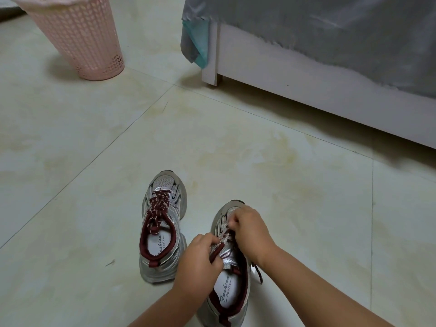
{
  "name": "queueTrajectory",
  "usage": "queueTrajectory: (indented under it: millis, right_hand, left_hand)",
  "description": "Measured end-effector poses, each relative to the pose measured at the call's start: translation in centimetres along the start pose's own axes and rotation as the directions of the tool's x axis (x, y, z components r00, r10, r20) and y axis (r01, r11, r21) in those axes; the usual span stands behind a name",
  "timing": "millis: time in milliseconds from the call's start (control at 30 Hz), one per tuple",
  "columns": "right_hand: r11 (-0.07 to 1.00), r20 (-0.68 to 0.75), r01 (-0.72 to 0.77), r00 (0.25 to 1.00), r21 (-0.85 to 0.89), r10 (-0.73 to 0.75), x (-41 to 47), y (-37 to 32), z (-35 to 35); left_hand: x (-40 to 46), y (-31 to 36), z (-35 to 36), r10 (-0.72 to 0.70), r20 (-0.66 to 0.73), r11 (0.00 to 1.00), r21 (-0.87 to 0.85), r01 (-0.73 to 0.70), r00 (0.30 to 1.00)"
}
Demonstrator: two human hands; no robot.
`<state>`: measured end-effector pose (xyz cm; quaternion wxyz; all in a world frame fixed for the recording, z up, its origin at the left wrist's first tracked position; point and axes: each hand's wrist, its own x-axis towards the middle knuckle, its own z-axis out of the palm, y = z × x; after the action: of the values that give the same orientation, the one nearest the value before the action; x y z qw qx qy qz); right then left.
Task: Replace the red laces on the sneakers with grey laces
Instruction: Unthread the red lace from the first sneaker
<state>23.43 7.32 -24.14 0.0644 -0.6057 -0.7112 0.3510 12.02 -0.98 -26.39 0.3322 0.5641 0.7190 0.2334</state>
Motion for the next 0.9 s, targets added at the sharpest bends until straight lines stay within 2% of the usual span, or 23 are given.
queueTrajectory:
  millis: [67, 133, 167, 233, 300, 367, 467, 533, 600, 733, 833, 900]
  right_hand:
    - [0.959, -0.111, -0.146, 0.978, 0.242, 0.177, 0.8, 0.7, -0.7]
    - [0.814, -0.150, -0.222, 0.924, 0.537, 0.350, 1.2, 1.4, -1.6]
    - [0.762, -0.148, -0.228, 0.909, 0.606, 0.389, 1.3, 1.8, -1.9]
    - [0.800, -0.152, -0.221, 0.920, 0.558, 0.360, 1.2, 2.0, -2.1]
    - [0.918, -0.145, -0.156, 0.964, 0.364, 0.221, 0.8, 1.7, -1.9]
    - [0.991, -0.091, -0.023, 0.995, 0.130, 0.035, 0.6, 1.5, -1.3]
    - [0.985, 0.027, 0.162, 0.987, -0.058, -0.161, 0.1, 1.0, -0.5]
    - [0.967, 0.081, 0.224, 0.973, -0.122, -0.216, -0.2, 1.0, 0.1]
    - [0.977, 0.089, 0.203, 0.977, -0.072, -0.196, -0.3, 1.1, 0.5]
    - [0.985, 0.069, 0.042, 0.996, 0.167, -0.054, 0.0, 0.3, 0.3]
    - [0.903, 0.068, -0.091, 0.995, 0.421, 0.068, 0.2, -0.1, -0.5]
    - [0.901, 0.082, -0.071, 0.996, 0.428, 0.040, 0.1, -0.1, -0.8]
  left_hand:
    - [0.0, 0.0, 0.0, -0.003, 0.006, 1.000, -0.003, 0.003, 1.000]
    - [-0.1, 0.0, 0.0, -0.005, 0.009, 1.000, -0.010, 0.005, 1.000]
    - [-0.1, -0.1, 0.0, -0.006, 0.009, 1.000, -0.013, 0.006, 1.000]
    - [-0.1, 0.0, -0.1, -0.007, 0.009, 1.000, -0.015, 0.007, 1.000]
    - [-0.1, 0.0, -0.1, -0.009, 0.008, 1.000, -0.017, 0.009, 1.000]
    - [-0.1, 0.1, -0.1, -0.013, 0.006, 1.000, -0.011, 0.013, 1.000]
    - [0.0, 0.1, -0.1, -0.011, 0.005, 1.000, -0.004, 0.011, 1.000]
    - [0.0, 0.2, -0.1, -0.014, 0.008, 1.000, -0.007, 0.014, 1.000]
    - [0.0, 0.3, -0.2, -0.015, 0.009, 1.000, -0.004, 0.015, 1.000]
    - [0.0, 0.2, -0.1, -0.011, 0.007, 1.000, 0.007, 0.011, 1.000]
    - [-0.1, 0.1, -0.1, -0.010, 0.003, 1.000, 0.002, 0.010, 1.000]
    - [-0.1, 0.0, -0.1, -0.008, 0.003, 1.000, 0.001, 0.008, 1.000]
